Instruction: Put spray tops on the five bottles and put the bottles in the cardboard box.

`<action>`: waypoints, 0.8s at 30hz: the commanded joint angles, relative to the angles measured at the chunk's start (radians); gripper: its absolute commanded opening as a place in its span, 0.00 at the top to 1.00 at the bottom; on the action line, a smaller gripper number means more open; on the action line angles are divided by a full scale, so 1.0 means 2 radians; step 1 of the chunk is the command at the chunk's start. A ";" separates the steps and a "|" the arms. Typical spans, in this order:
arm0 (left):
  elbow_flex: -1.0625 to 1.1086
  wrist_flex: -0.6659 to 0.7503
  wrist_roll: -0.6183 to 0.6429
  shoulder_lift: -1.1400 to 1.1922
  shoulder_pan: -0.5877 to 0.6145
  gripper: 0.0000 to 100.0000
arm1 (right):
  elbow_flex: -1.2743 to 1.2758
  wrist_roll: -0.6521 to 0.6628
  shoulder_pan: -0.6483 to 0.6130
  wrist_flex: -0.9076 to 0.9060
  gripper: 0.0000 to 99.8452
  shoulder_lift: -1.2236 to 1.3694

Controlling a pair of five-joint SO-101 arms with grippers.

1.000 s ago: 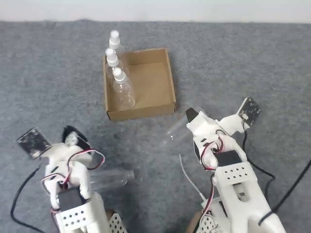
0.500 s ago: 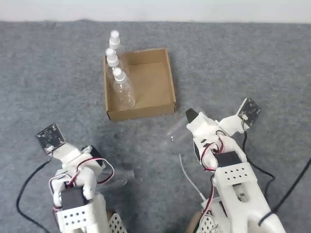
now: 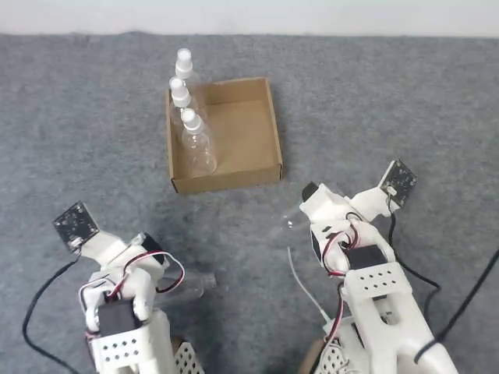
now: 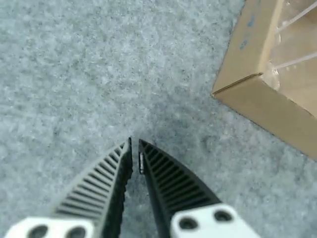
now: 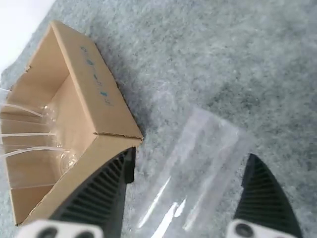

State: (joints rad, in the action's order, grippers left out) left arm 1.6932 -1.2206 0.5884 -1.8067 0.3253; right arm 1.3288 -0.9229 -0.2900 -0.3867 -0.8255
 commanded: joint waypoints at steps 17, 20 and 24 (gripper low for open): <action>-0.004 -0.005 0.005 -0.008 -0.002 0.98 | -0.016 0.133 0.003 0.011 0.73 -0.024; -0.004 -0.005 0.005 -0.008 -0.002 0.98 | -0.021 0.153 0.007 0.011 0.73 -0.024; -0.004 -0.005 0.005 -0.008 -0.002 0.98 | -0.021 0.172 0.007 0.011 0.73 -0.024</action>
State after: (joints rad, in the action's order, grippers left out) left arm 1.6932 -1.2206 0.5915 -1.8067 0.3253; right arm 1.3288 -0.6191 -0.2900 -0.3867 -0.8255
